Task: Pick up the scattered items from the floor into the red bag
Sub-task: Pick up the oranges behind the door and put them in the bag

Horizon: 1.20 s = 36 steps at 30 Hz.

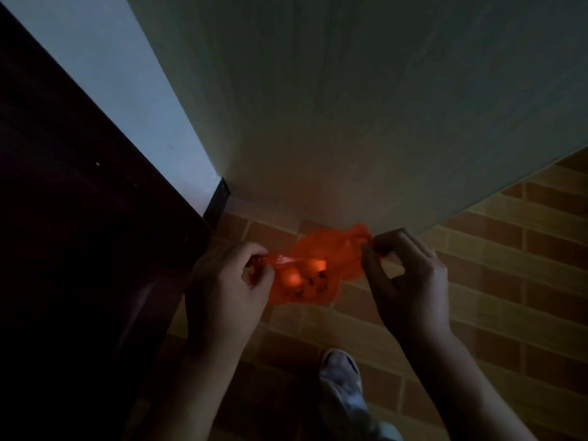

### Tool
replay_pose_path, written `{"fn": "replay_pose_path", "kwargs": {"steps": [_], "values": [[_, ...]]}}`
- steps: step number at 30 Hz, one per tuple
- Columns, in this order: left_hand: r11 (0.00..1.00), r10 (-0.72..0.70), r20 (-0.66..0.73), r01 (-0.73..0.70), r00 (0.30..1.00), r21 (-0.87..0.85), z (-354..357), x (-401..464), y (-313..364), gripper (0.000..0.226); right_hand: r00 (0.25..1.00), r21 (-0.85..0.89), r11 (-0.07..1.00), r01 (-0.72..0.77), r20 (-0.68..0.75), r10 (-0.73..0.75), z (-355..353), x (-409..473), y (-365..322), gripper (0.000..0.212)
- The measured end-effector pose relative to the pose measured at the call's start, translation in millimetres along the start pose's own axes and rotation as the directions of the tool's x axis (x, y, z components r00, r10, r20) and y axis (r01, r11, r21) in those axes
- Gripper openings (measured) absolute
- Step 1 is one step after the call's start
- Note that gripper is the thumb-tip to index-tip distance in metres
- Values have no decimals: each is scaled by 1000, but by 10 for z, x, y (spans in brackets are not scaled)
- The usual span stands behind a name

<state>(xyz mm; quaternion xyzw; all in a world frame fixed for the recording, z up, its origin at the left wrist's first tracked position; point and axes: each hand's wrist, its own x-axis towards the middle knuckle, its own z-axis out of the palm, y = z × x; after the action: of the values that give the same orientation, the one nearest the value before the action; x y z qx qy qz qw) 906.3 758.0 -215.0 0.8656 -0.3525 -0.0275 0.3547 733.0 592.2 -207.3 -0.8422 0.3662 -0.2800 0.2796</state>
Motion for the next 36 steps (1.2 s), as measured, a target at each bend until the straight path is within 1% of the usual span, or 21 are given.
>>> {"fn": "replay_pose_path", "kwargs": {"steps": [3,6,10,14,19,22,25,27,29,31,33,34,36], "values": [[999,-50,70,49,996,15,-480,110,564,17,998,11,999,-51,27,51,-564,200,-466,12],[999,-50,118,51,992,-6,-933,229,1067,19,997,-13,997,-71,36,71,-1070,385,-934,11],[998,-58,147,59,987,-5,-1473,409,1735,18,991,-35,995,-97,84,99,-1728,565,-1445,13],[1000,-12,227,10,974,11,-1861,578,2364,16,992,-103,993,-65,105,76,-2318,663,-1737,9],[999,-7,335,-9,942,47,-2318,692,2984,19,987,-203,978,-40,141,70,-3000,763,-2065,7],[999,-2,394,-12,919,33,-2571,711,3291,17,986,-203,978,-39,153,71,-3333,840,-2260,8],[999,-35,487,40,873,1,-2787,758,3568,17,985,-192,980,-51,154,81,-3621,953,-2473,10],[996,-57,535,88,843,-33,-2902,794,3700,21,986,-183,981,-68,135,93,-3792,1026,-2603,11],[992,-59,545,111,837,-62,-2998,832,3803,17,989,-178,980,-88,101,107,-3951,1081,-2731,11],[991,-31,533,95,846,-92,-3088,866,3907,10,990,-185,977,-108,70,122,-4101,1107,-2849,10],[992,4,516,61,856,-110,-3212,905,4018,15,989,-190,973,-135,33,143,-4210,1094,-2987,10],[993,34,508,29,861,-117,-3280,926,4076,18,988,-192,970,-150,8,154,-4261,1073,-3065,10],[987,117,494,-47,862,-153,-3431,957,4168,13,985,-197,965,-171,-39,167,-4368,1016,-3240,9]]}}
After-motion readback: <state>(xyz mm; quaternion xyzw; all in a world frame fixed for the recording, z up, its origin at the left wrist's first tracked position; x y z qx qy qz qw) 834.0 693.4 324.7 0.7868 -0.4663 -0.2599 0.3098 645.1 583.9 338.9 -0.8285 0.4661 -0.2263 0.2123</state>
